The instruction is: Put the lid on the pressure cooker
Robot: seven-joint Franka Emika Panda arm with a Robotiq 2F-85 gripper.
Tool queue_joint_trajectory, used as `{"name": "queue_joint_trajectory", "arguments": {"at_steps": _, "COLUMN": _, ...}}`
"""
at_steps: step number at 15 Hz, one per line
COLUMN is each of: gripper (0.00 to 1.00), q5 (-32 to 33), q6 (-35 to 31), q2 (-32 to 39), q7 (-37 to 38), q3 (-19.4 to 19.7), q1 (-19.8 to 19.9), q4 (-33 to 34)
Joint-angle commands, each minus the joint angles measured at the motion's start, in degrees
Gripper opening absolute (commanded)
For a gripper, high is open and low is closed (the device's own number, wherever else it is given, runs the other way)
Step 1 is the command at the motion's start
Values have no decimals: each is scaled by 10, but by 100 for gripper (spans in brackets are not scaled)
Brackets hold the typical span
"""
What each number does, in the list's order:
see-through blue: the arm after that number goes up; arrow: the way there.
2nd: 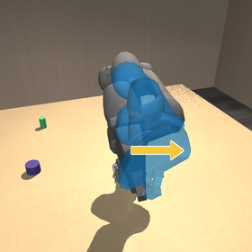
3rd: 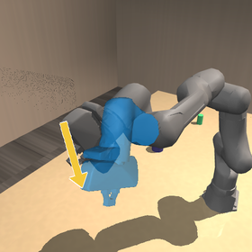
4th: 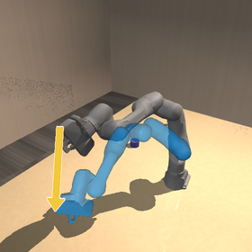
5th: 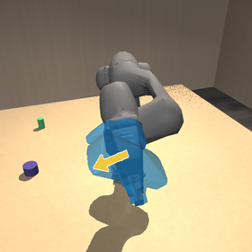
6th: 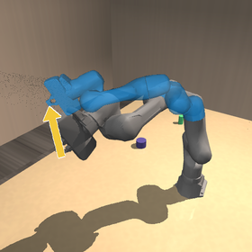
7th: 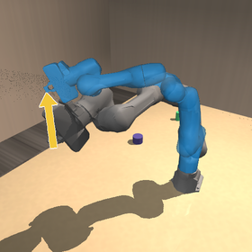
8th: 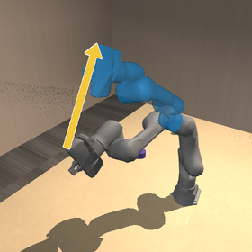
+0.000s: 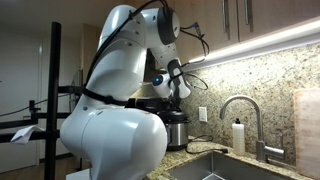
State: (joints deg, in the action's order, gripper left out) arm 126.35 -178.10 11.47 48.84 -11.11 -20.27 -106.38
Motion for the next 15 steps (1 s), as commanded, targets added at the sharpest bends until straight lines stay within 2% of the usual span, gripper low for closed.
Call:
{"name": "queue_joint_trajectory", "arguments": {"at_steps": 1, "gripper": 6, "q5": 7, "q6": 3, "q2": -23, "q7": 17, "q3": -4, "q1": 4, "q4": -7}}
{"name": "queue_joint_trajectory", "arguments": {"at_steps": 5, "gripper": 4, "q5": -3, "q6": 13, "q2": -38, "q7": 13, "q3": 2, "q1": 3, "q4": -30}}
{"name": "queue_joint_trajectory", "arguments": {"at_steps": 6, "gripper": 8, "q5": -4, "q6": 15, "q2": -41, "q7": 13, "q3": 3, "q1": 2, "q4": -34}}
{"name": "queue_joint_trajectory", "arguments": {"at_steps": 7, "gripper": 5, "q5": -1, "q6": 21, "q2": -45, "q7": 20, "q3": 2, "q1": 3, "q4": -37}}
{"name": "queue_joint_trajectory", "arguments": {"at_steps": 15, "gripper": 5, "q5": -25, "q6": 35, "q2": -62, "q7": 6, "q3": 13, "q1": -1, "q4": -64}}
